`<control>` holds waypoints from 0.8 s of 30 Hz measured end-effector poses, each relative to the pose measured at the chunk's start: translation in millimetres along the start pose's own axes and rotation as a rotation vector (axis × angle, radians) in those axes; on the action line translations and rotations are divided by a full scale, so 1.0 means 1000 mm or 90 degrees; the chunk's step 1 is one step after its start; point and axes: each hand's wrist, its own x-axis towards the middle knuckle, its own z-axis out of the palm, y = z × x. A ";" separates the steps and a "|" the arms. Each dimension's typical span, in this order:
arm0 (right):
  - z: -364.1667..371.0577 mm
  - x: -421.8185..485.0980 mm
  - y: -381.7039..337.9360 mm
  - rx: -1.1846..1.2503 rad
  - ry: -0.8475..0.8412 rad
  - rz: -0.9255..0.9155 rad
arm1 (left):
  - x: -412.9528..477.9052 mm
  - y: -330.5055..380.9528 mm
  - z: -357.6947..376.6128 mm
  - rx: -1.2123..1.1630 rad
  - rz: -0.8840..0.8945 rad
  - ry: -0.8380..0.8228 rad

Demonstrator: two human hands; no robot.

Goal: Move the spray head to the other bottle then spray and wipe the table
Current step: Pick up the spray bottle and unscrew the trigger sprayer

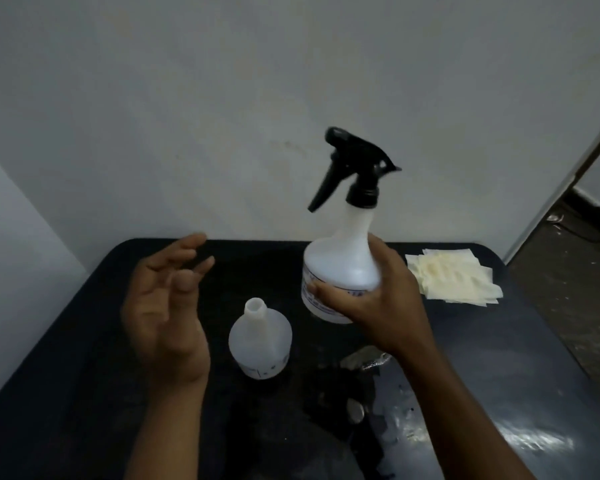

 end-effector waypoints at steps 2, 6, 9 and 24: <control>-0.005 -0.001 -0.018 -0.008 -0.021 -0.009 | -0.008 0.007 0.021 0.013 0.011 -0.001; -0.012 -0.007 -0.040 0.023 -0.089 -0.020 | -0.022 0.010 0.043 0.014 -0.036 -0.069; -0.011 -0.009 -0.048 0.135 -0.137 0.020 | -0.028 0.012 0.051 -0.035 -0.125 -0.202; -0.029 0.002 -0.063 0.508 -0.024 0.179 | -0.045 -0.004 0.022 -0.090 -0.367 -0.444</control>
